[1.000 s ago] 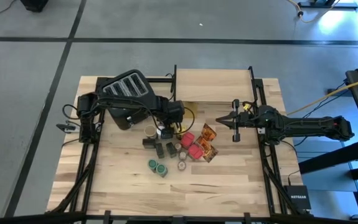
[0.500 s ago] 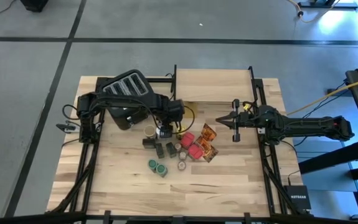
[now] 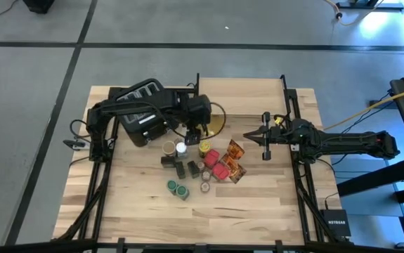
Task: Shelf spices
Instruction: Put the yellow seasoning bottle on the shelf
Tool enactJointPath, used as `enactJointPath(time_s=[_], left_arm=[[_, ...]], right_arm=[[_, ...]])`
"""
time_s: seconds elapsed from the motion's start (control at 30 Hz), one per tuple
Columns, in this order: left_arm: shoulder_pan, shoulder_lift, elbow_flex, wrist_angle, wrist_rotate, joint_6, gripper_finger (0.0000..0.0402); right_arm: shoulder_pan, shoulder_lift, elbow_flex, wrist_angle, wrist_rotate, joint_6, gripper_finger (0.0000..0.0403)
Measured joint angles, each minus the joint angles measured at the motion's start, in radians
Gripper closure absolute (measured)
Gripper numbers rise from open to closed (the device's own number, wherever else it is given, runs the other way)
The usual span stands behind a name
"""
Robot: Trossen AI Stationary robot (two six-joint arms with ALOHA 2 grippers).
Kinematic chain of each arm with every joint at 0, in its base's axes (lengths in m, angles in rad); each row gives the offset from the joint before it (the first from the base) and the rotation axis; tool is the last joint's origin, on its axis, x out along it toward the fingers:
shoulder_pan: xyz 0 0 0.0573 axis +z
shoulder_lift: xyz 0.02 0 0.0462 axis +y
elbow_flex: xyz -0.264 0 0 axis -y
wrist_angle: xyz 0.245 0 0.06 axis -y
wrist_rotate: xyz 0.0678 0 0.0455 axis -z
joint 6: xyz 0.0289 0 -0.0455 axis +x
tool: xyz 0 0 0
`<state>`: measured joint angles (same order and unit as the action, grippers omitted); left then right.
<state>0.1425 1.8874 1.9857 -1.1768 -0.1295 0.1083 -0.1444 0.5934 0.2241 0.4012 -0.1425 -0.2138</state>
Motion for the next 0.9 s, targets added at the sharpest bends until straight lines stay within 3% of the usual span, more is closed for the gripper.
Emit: enactJointPath(time_s=[0.43, 0.6, 0.9], left_arm=[[0.181, 0.022, 0.258, 0.063, -0.031, 0.02, 0.0182], [0.271, 0.097, 0.368, 0.06, 0.074, -0.001, 0.0181], [0.363, 0.198, 0.36, 0.053, 0.131, 0.035, 0.0176]], right_arm=[[0.0, 0.0, 0.0, 0.037, 0.0, 0.0, 0.0377], [0.0, 0.0, 0.0, 0.035, 0.0, 0.0, 0.0377], [0.0, 0.007, 0.0, -0.021, 0.0, 0.005, 0.0377]])
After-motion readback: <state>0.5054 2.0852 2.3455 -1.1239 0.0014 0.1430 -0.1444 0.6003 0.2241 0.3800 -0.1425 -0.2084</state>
